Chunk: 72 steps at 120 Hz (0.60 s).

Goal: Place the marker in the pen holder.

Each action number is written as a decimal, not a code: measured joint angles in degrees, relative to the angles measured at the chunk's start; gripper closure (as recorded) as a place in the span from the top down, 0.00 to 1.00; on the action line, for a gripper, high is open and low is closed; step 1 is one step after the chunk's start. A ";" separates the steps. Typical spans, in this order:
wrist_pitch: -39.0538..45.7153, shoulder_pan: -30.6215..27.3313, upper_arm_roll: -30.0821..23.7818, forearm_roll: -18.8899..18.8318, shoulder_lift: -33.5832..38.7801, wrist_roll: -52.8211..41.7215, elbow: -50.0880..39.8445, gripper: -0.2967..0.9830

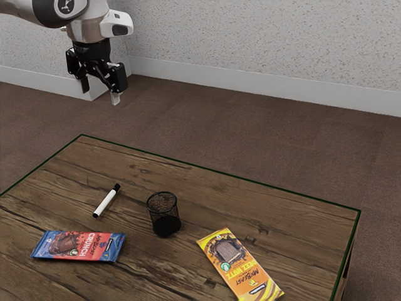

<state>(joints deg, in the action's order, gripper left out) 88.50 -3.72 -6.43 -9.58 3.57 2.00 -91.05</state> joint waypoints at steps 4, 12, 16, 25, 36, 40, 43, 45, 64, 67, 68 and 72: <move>0.00 0.00 0.03 0.03 -0.04 0.01 -0.01 0.77; 0.00 -0.08 0.02 0.05 -0.01 0.02 0.01 0.77; 0.00 -0.08 0.04 0.07 -0.03 0.02 -0.01 0.77; -0.04 0.05 0.23 0.34 -0.04 0.05 0.02 0.77; -0.09 0.08 0.48 0.73 -0.39 0.16 0.66 0.77; -0.08 0.01 0.38 0.72 -0.84 0.30 1.29 0.77; 0.08 0.28 0.54 0.71 -2.15 0.45 1.33 0.77; 0.52 0.86 1.05 0.70 -3.44 0.54 0.65 0.77; 13.68 -6.87 3.39 1.80 -17.94 1.22 -10.73 0.77; 15.59 -8.25 3.45 2.03 -19.62 1.30 -11.07 0.77; 16.18 -8.60 3.47 2.10 -20.09 1.33 -11.15 0.77; 18.34 -9.51 3.51 2.34 -21.65 1.43 -11.38 0.77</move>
<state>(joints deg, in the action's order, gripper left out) 106.84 -13.23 -2.92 -7.24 -18.07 3.43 -102.43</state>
